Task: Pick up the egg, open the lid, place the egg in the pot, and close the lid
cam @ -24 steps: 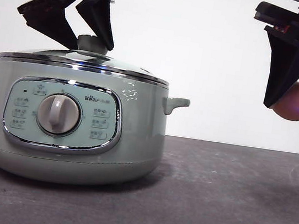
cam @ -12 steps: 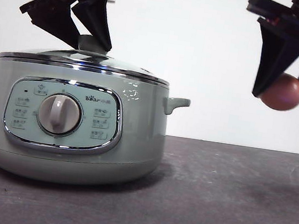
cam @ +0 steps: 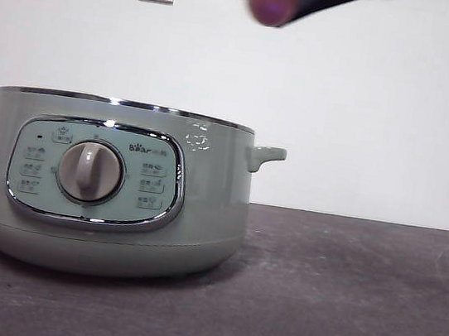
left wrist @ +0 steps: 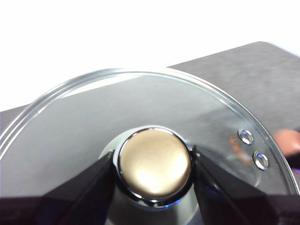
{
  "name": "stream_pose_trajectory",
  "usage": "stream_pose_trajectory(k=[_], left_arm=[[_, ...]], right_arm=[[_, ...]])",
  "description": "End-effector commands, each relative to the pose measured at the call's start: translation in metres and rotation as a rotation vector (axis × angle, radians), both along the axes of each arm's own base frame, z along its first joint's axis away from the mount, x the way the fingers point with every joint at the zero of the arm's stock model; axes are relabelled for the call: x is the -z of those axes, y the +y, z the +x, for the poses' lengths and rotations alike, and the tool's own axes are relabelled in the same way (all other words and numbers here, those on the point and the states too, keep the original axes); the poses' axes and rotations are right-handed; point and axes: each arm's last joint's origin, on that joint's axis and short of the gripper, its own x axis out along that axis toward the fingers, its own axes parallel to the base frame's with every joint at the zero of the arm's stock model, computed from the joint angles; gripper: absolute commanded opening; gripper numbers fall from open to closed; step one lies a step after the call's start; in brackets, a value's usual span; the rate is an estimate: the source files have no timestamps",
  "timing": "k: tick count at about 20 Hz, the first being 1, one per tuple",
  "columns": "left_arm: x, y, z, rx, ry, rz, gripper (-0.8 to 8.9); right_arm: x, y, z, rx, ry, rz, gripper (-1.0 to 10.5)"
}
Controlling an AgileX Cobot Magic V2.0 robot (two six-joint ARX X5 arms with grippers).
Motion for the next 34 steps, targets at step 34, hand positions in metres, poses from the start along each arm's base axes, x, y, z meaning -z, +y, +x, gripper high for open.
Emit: stream_pose_trajectory(k=[34], left_arm=[[-0.013, 0.045, -0.082, -0.139, -0.075, 0.02, -0.08]], right_arm=[[0.066, 0.111, 0.075, -0.178, 0.058, -0.432, 3.8]])
